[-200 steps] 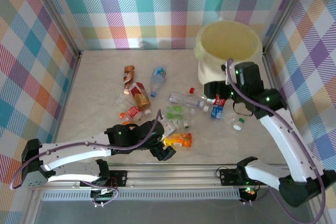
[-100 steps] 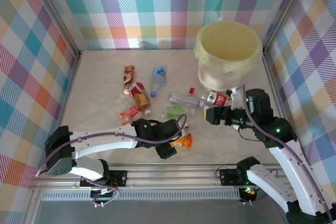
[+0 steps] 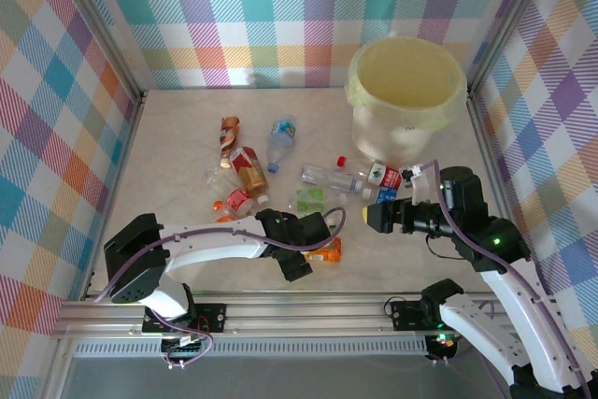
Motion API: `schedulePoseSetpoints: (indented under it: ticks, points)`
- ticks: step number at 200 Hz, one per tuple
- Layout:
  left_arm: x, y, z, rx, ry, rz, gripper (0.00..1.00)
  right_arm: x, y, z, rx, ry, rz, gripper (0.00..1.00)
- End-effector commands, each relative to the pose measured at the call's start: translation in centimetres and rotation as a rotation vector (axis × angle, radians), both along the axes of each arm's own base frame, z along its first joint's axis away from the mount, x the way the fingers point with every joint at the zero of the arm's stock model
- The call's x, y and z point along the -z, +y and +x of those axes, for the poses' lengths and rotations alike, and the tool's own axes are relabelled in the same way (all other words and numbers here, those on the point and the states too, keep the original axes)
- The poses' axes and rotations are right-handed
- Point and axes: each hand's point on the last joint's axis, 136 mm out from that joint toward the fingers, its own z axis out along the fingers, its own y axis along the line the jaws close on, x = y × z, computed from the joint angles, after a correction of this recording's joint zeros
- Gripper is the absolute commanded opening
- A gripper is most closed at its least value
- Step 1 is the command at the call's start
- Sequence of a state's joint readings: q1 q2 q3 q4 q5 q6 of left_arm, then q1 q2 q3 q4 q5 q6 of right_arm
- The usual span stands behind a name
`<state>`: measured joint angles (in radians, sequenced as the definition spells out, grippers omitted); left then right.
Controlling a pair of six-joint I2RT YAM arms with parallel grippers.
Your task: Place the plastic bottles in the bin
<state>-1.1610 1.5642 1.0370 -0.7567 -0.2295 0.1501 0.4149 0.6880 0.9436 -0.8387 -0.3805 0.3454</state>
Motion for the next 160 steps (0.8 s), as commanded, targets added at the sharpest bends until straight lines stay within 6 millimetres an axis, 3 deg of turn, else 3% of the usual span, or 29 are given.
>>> schedulePoseSetpoints:
  ticks: [1,53,160]
  points:
    - [0.4,0.1,0.6,-0.001,0.004,0.026,0.92,0.1,0.4,-0.6,-0.023,0.015,0.023,0.87]
    - [1.7,0.6,0.5,-0.036,0.035,0.080,0.93,0.7,0.2,-0.9,-0.016,0.033,0.025,0.86]
    - [2.9,0.0,-2.7,-0.101,0.196,0.022,0.91,1.7,0.3,-0.7,-0.005,0.054,0.024,0.87]
